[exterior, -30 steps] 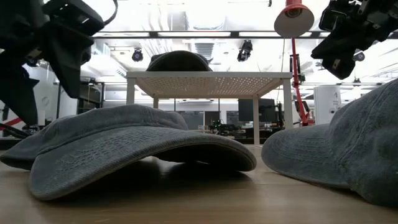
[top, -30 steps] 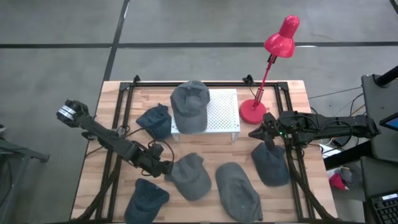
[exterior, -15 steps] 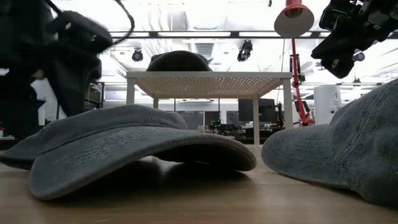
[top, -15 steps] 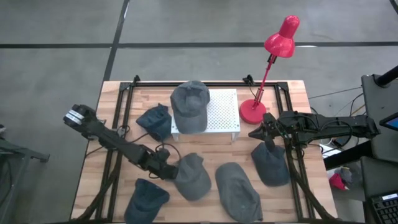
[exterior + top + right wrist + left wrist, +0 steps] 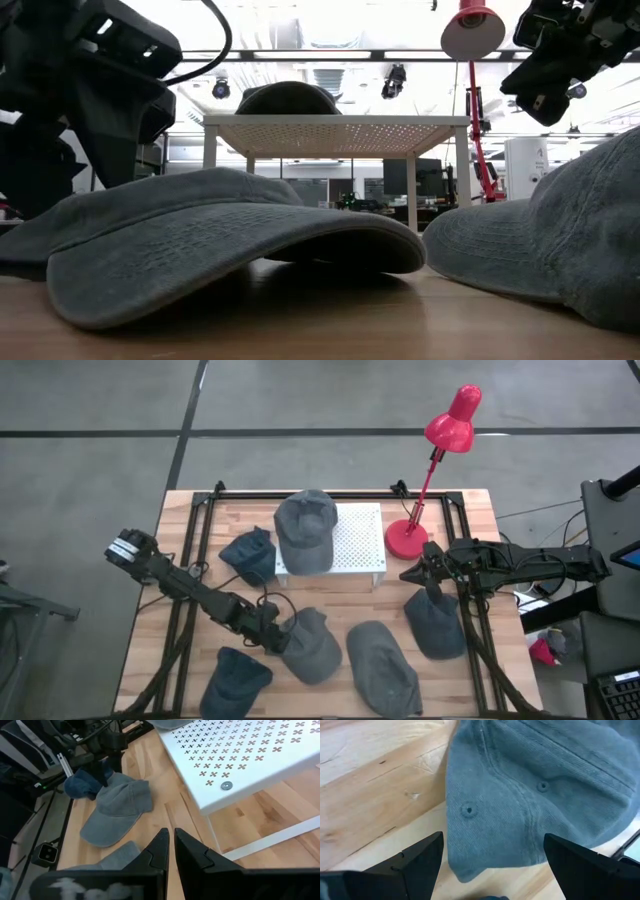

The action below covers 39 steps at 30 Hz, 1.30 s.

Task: Pick & Place hat
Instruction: Stack the left gray cap on the gray cap on the shelf

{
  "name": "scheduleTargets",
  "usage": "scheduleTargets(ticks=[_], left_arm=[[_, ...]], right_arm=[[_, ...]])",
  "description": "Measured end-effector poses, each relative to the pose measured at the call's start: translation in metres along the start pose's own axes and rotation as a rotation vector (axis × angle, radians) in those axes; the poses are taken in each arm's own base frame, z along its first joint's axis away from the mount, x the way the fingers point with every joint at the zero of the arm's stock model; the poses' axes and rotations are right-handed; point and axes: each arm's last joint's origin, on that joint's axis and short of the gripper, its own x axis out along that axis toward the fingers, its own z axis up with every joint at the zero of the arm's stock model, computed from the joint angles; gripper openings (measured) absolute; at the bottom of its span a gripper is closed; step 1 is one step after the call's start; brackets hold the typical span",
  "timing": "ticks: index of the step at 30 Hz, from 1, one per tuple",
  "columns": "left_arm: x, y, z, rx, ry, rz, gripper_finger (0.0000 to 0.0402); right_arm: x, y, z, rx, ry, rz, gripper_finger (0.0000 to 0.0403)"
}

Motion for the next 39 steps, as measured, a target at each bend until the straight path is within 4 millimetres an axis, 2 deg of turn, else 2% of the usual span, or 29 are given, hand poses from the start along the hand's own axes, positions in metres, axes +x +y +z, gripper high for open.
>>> scheduleTargets(ticks=[12,17,20,28,35,39], left_arm=[[-0.0004,-0.0001,0.0016,-0.02,-0.003,-0.001,0.0334],[-0.0005,0.0024,0.0016,-0.019,-0.002,0.025,0.0317],[-0.0005,0.0045,0.0022,-0.015,-0.003,0.047,0.0285],[-0.0004,0.0046,0.0034,-0.013,-0.041,0.045,0.0164],[0.0013,0.0031,0.0062,0.018,-0.138,-0.002,0.0095],[0.0038,0.0037,0.0063,0.015,-0.141,-0.038,0.0036]], right_arm=[[0.0,0.0,0.0,-0.003,0.0,0.0,0.0027],[0.0,0.0,0.0,-0.001,-0.001,-0.001,0.0027],[0.0,0.0,0.0,0.0,-0.001,0.0,0.0027],[0.0,0.0,0.0001,0.0,-0.001,-0.002,0.0027],[0.0,-0.0001,0.0001,0.0,-0.002,-0.003,0.0027],[0.0,-0.0001,0.0001,0.0,-0.002,-0.003,0.0027]])
